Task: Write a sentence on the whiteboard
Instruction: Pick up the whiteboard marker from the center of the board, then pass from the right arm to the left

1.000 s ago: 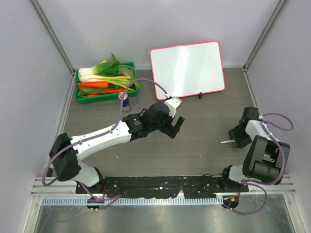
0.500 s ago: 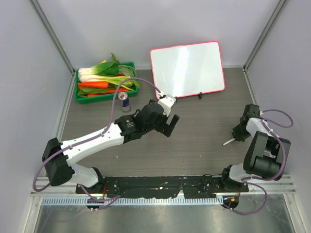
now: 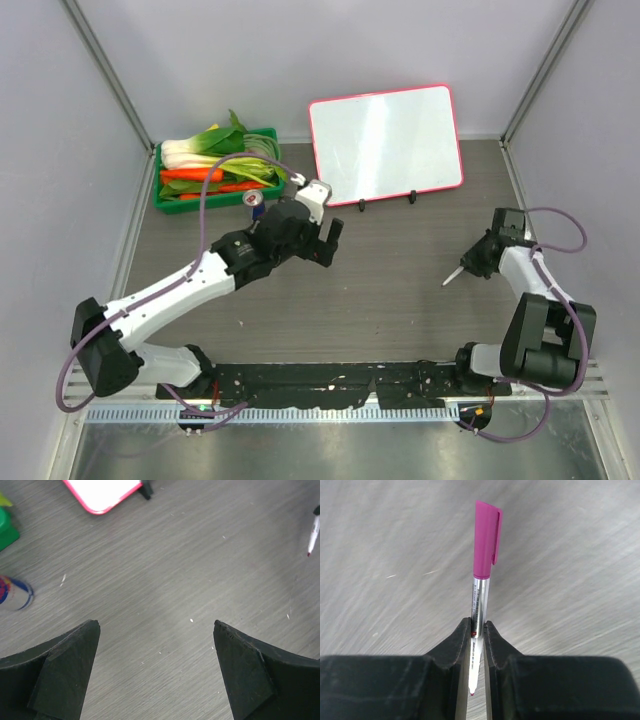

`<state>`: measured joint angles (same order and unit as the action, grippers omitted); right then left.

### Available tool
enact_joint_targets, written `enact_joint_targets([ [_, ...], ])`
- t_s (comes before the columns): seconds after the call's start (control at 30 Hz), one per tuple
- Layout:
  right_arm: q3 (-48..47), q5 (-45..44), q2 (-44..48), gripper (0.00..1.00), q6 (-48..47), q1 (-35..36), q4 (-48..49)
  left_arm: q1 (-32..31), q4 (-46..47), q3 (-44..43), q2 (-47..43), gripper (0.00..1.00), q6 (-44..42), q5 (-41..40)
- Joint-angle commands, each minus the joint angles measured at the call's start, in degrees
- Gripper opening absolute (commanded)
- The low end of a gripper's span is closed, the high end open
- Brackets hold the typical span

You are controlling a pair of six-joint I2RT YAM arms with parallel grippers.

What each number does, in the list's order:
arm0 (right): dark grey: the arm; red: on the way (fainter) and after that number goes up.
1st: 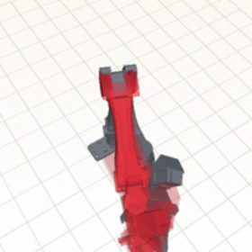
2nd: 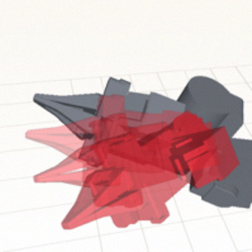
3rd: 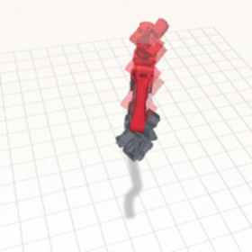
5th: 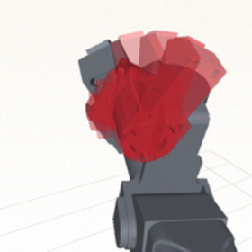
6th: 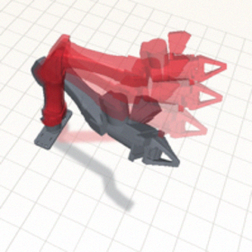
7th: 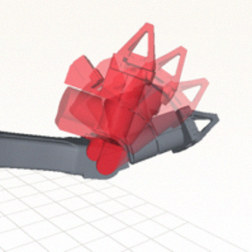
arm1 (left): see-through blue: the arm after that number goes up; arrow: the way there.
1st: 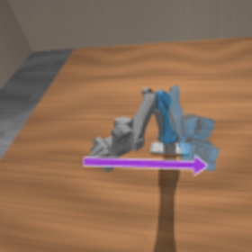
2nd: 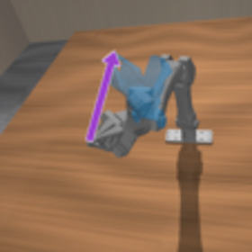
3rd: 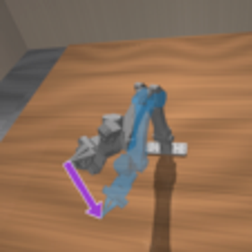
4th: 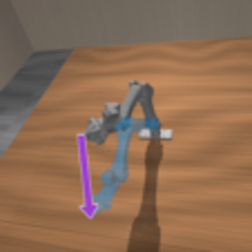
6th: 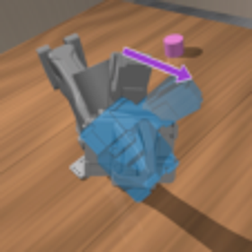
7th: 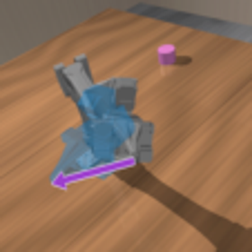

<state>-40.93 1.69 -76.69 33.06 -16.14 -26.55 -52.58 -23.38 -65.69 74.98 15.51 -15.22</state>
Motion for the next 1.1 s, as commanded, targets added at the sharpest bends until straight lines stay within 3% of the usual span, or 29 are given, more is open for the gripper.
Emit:
enact_joint_targets([
  [0.0, -6.69, -1.52, 5.23, 0.01, -1.68, 8.29, 1.49, 7.56, -0.18, 1.09, -2.73, 1.00, 5.66, 8.60],
  [0.27, -15.67, -4.96, 4.18, 0.01, -1.07, 29.84, 6.49, 20.66, 1.40, 2.58, 0.69, 1.00, 14.71, 36.09],
  [0.53, -17.52, 7.18, 1.63, 0.01, 5.51, 42.50, 25.90, 23.75, 22.99, 9.87, 2.19, 1.00, 28.33, 54.93],
  [0.77, -16.47, 11.83, 2.42, 0.01, 13.07, 45.76, 37.09, 23.66, 36.29, 12.87, 2.19, 1.00, 33.27, 60.05],
  [1.07, -15.94, 15.44, 1.89, 0.01, 16.86, 46.20, 39.55, 23.75, 35.77, 11.38, 3.77, 0.88, 30.91, 58.03],
])
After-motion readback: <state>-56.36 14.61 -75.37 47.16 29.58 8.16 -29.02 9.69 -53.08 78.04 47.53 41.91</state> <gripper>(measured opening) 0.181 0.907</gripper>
